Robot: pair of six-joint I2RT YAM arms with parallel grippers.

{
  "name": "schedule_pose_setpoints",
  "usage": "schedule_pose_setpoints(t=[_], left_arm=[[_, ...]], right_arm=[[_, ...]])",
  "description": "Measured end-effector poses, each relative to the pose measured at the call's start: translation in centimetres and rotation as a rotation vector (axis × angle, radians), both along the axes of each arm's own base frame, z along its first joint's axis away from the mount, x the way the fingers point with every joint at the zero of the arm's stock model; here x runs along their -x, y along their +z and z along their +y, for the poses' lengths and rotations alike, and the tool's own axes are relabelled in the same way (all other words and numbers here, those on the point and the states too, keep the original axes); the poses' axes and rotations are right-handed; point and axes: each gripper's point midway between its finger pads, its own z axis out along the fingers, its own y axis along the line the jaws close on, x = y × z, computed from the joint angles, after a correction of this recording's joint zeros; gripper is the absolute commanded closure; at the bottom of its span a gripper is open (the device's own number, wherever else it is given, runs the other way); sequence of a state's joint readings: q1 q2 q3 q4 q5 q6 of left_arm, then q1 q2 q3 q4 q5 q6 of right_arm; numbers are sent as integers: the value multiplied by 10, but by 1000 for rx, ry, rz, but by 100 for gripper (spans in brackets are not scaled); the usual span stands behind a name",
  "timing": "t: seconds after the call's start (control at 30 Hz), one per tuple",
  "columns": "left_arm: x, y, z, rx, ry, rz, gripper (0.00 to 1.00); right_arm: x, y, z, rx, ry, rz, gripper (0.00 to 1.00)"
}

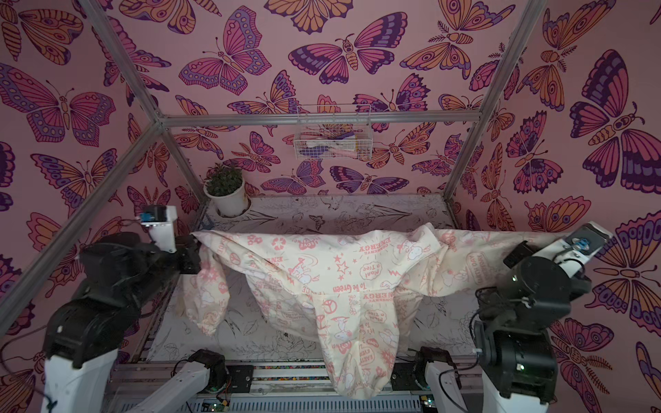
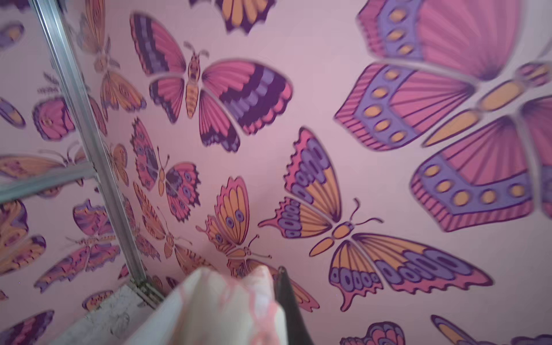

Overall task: Unzip the jacket
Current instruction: Flatten out the jacket at the center of the board.

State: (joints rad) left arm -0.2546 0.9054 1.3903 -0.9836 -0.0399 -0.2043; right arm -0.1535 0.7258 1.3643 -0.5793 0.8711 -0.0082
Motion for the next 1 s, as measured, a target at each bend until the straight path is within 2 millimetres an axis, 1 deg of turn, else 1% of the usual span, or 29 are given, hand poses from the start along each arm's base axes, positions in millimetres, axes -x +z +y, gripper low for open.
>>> schedule_pose_setpoints(t=[0.03,0.07,0.1,0.13,0.17,0.2,0.23,0.27,0.3,0.33,0.37,0.4,0.47,0.5,0.53,0.57,0.6,0.67,0.7,0.77,0.8,0.87,0.9,0.93,1.0], left_arm=[[-9,-41,-6,-13,-13,127,100],[-15,-74,-11,-25,-21,225,100],[-20,-114,-15,-40,-28,343,100],[-22,-149,-17,-56,-33,447,99],[-23,-173,-19,-68,-35,520,94],[-25,-196,-20,-83,-37,593,84],[-31,-211,-21,-95,-39,639,66],[-39,-221,-22,-100,-32,670,50],[-52,-232,-22,-105,-24,702,18],[-65,-240,-22,-106,-15,722,0],[-82,-246,-22,-104,-1,729,0],[-98,-250,-21,-103,12,719,0],[-118,-251,-18,-98,29,682,1],[-123,-249,-15,-99,38,659,2],[-126,-244,-14,-103,37,638,2],[-128,-236,-13,-104,31,606,2],[-130,-226,-14,-105,21,568,2],[-131,-204,-14,-111,-2,485,2],[-128,-191,-13,-113,-11,434,0],[-117,-169,-11,-114,-25,332,0],[-107,-158,-9,-112,-31,273,0],[-85,-140,-5,-105,-40,153,0],[-73,-130,-3,-103,-44,90,0],[-63,-123,-1,-99,-45,37,0],[-42,-107,3,-92,-45,-71,0]], right_arm=[[-21,-28,-3,-24,-1,78,100],[-38,-54,-6,-47,0,141,100],[-58,-88,-8,-78,3,225,100],[-77,-121,-10,-111,11,306,100],[-94,-154,-10,-146,23,386,100],[-111,-188,-9,-188,41,471,100],[-126,-217,-8,-230,58,548,97],[-139,-240,-7,-267,72,608,87],[-152,-260,-5,-310,88,662,73],[-163,-274,-4,-345,102,712,61],[-175,-285,-2,-387,111,758,45],[-189,-291,-1,-427,119,791,33],[-211,-291,2,-489,137,835,29],[-221,-287,3,-519,150,841,27],[-226,-285,7,-549,168,842,25],[-225,-285,13,-585,193,847,24],[-218,-284,21,-623,223,854,24],[-201,-280,40,-698,293,851,24],[-190,-276,52,-740,343,835,24],[-166,-269,76,-812,432,805,24],[-149,-266,90,-849,484,786,24],[-121,-265,113,-902,555,769,20],[-105,-267,125,-926,589,768,17],[-92,-269,135,-943,614,775,11],[-60,-276,159,-972,671,797,8]])
